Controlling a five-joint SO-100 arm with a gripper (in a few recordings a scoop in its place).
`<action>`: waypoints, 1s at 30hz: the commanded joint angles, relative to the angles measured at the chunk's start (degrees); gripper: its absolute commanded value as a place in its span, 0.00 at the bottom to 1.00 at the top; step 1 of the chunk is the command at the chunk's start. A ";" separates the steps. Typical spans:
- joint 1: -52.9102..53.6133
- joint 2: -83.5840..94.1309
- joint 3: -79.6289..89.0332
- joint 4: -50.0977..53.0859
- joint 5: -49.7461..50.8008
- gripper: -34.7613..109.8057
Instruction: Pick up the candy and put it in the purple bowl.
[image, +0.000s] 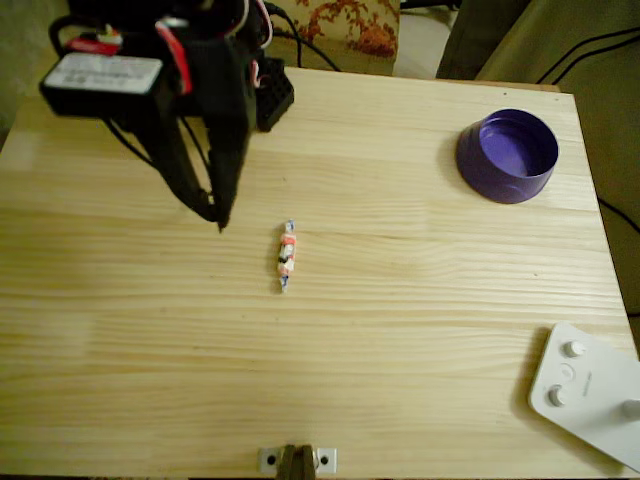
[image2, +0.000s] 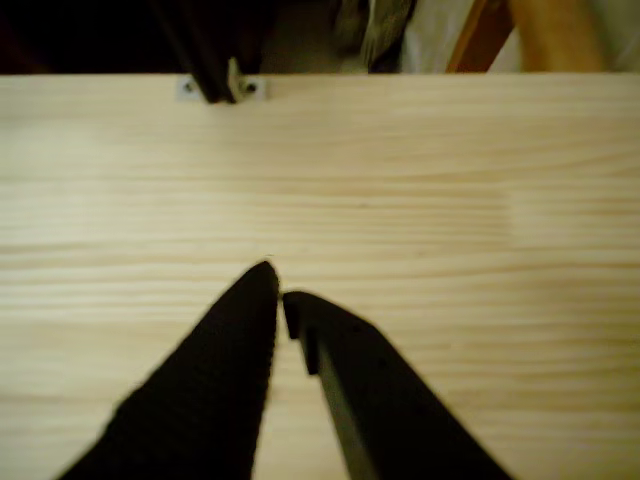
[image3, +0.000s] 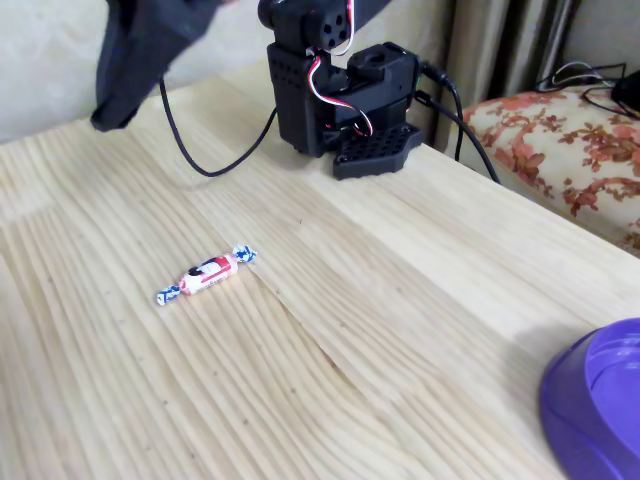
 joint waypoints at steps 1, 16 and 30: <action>-3.16 -9.05 -13.62 5.71 2.46 0.24; -14.77 -22.68 -17.05 13.97 7.91 0.24; -19.42 -30.32 -20.13 15.12 10.99 0.59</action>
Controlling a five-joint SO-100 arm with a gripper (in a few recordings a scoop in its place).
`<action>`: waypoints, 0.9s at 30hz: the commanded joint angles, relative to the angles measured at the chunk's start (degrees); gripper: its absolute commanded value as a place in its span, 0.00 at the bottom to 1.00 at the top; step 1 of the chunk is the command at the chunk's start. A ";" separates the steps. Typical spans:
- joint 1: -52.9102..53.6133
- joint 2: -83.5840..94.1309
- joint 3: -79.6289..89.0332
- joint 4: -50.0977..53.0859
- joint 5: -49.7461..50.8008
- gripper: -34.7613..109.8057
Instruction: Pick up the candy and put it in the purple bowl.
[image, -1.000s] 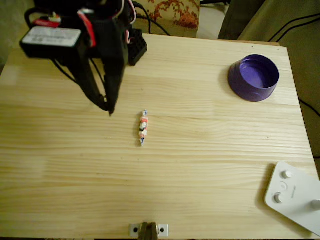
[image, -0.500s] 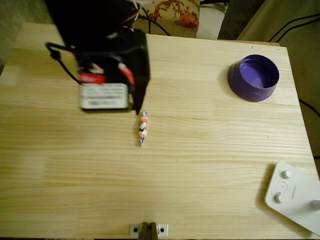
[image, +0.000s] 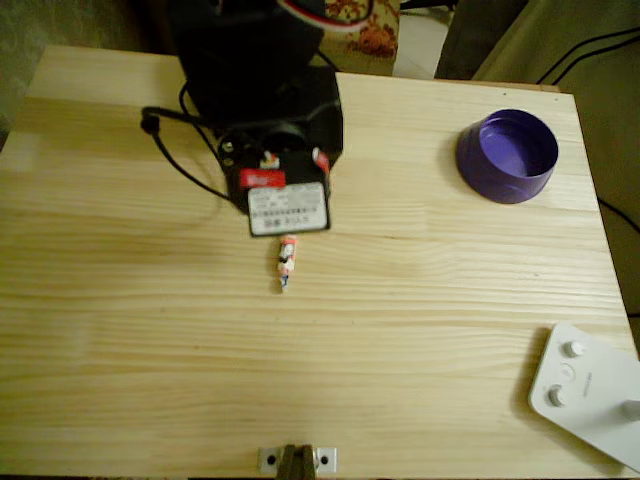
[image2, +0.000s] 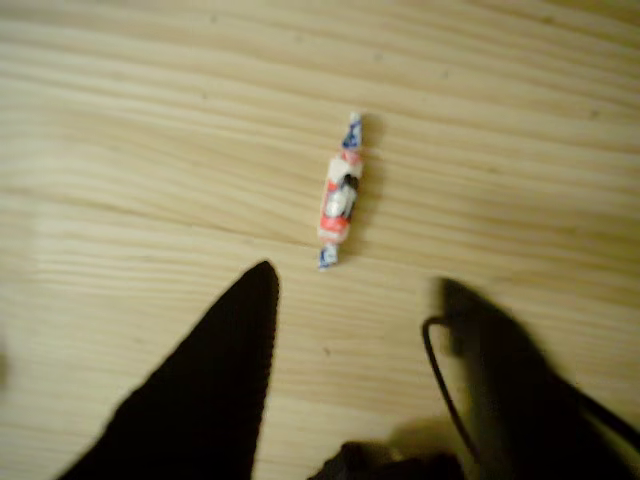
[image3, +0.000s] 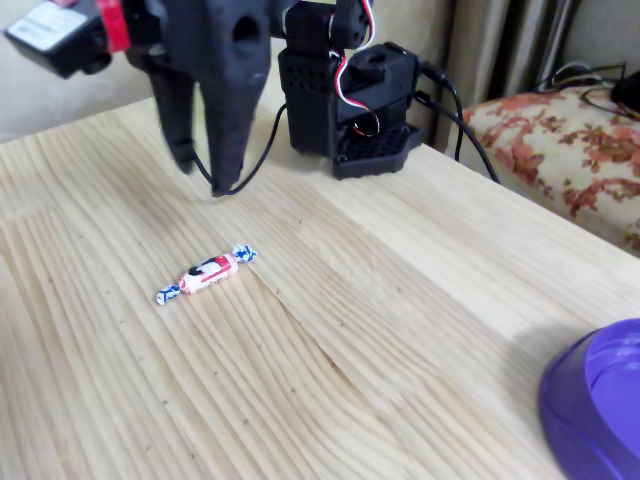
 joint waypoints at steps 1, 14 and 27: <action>-1.67 -0.79 -4.39 -1.23 1.41 0.59; -0.88 -14.33 -6.24 -6.86 11.16 0.59; -6.42 -19.86 -8.70 -6.68 19.25 0.59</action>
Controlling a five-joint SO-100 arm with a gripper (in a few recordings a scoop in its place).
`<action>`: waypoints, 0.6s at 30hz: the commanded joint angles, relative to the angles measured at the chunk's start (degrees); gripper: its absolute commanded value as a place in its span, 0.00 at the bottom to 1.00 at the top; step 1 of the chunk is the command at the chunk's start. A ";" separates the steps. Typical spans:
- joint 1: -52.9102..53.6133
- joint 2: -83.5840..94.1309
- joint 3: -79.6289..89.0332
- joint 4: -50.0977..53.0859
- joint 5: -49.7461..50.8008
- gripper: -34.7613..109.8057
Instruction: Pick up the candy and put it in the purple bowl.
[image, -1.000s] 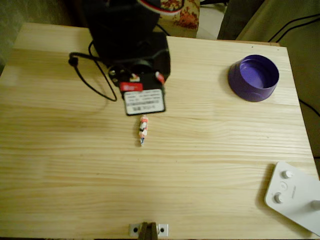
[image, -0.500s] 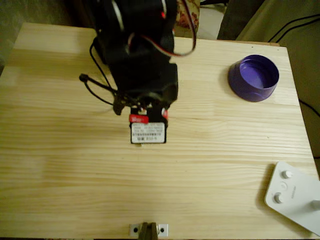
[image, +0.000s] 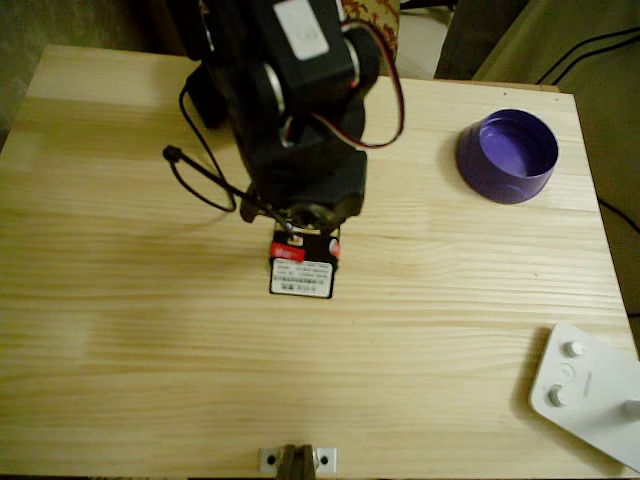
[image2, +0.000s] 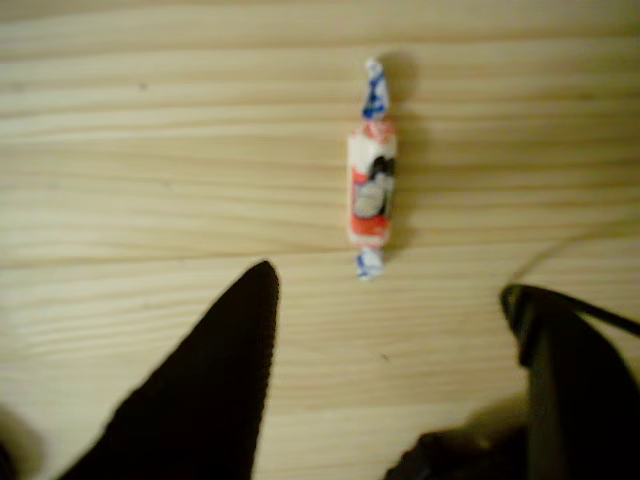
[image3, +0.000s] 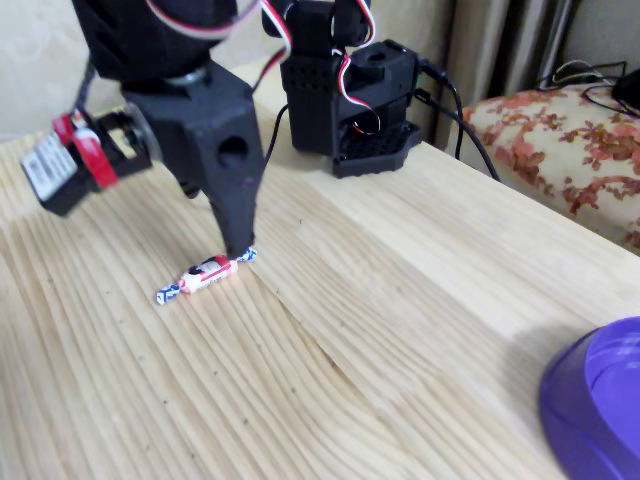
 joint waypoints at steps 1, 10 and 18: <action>-2.64 0.44 -5.62 -0.26 2.90 0.59; -0.79 -5.19 -5.89 -2.37 3.43 0.59; 3.34 -8.44 -5.71 -3.69 2.20 0.59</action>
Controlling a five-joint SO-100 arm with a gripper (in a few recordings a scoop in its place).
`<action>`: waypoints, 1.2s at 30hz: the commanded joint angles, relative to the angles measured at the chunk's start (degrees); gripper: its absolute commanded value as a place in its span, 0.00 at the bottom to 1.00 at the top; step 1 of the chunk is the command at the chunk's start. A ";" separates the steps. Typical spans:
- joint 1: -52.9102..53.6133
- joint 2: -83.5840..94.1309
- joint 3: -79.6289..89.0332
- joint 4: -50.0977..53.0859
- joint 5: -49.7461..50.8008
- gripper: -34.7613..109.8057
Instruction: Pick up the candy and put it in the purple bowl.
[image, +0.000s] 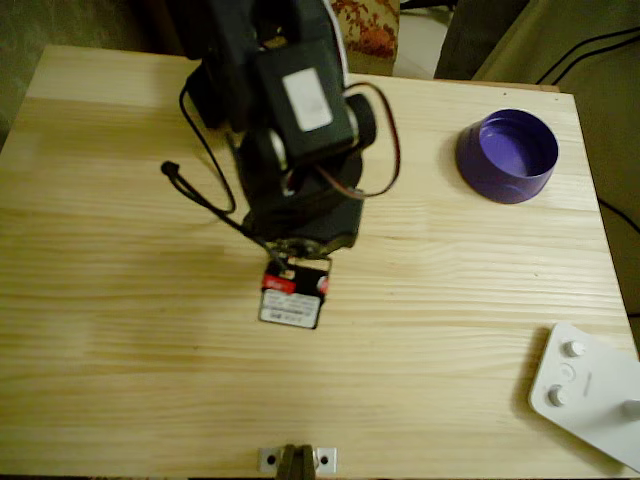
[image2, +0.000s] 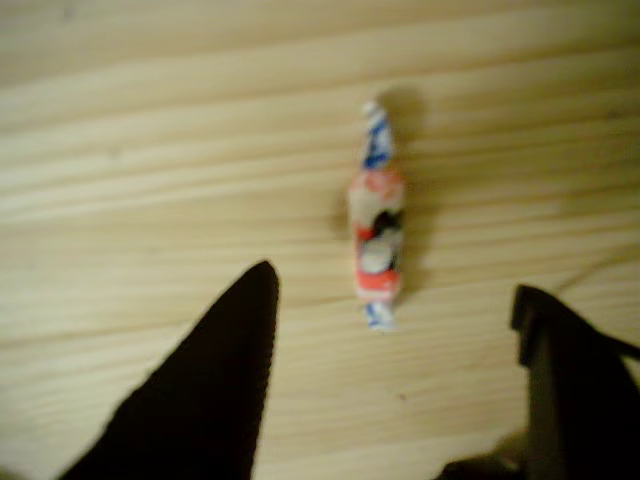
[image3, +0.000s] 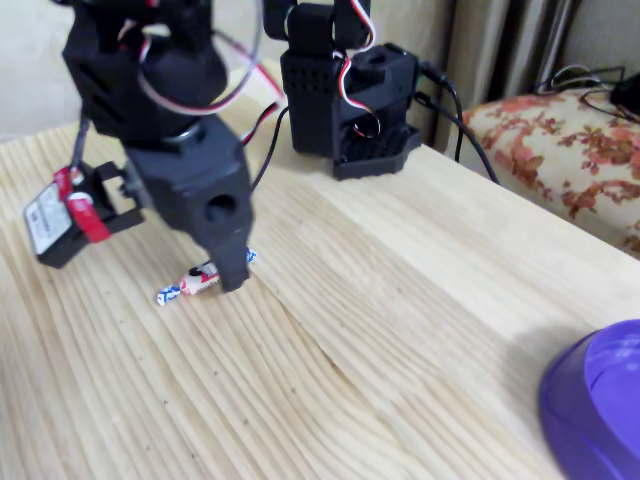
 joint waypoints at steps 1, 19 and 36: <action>-0.26 0.70 -3.34 0.44 0.53 0.59; -1.76 -5.71 -3.78 -3.43 1.32 0.58; 4.22 -6.33 -3.34 -4.48 -0.44 0.49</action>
